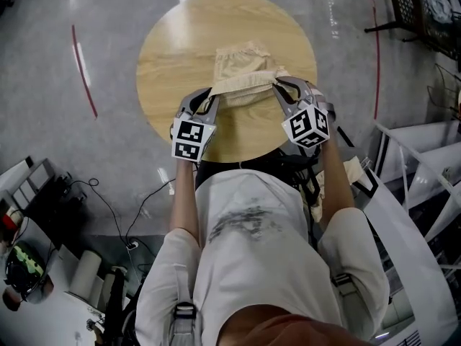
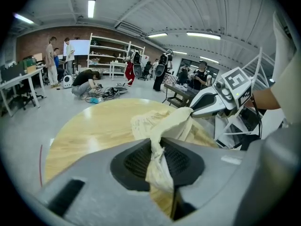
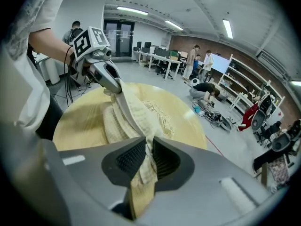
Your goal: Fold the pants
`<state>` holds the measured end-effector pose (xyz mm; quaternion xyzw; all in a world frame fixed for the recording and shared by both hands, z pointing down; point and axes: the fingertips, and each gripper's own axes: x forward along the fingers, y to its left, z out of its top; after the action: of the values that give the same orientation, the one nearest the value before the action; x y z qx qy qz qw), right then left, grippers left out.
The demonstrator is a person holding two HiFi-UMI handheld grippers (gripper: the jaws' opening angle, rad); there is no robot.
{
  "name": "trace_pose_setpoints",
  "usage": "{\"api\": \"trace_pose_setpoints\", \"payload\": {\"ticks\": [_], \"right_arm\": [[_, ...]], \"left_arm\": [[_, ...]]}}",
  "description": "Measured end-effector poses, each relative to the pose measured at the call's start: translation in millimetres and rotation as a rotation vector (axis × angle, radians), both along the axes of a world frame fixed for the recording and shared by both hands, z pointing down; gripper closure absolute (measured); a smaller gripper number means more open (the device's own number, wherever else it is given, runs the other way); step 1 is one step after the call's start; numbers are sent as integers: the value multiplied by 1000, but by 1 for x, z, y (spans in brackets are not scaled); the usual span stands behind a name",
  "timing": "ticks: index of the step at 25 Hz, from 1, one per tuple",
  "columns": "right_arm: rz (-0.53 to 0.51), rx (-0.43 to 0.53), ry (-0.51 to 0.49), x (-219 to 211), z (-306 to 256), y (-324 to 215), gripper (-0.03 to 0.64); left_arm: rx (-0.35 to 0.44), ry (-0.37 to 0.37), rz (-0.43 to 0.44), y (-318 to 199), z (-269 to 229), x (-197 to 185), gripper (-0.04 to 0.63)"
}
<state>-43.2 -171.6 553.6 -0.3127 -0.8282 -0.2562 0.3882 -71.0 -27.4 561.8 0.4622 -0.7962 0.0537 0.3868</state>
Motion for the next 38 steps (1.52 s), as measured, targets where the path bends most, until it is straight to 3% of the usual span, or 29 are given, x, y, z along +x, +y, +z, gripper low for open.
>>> {"api": "trace_pose_setpoints", "payload": {"ticks": [19, 32, 38], "right_arm": [[-78, -29, 25, -47, 21, -10, 539], [-26, -18, -71, -85, 2, -17, 520], [-4, -20, -98, -90, -6, -20, 523]], "left_arm": [[-55, 25, -105, -8, 24, -40, 514], [-49, -58, -180, -1, 4, -75, 476], [4, -113, -219, 1, -17, -86, 465]]}}
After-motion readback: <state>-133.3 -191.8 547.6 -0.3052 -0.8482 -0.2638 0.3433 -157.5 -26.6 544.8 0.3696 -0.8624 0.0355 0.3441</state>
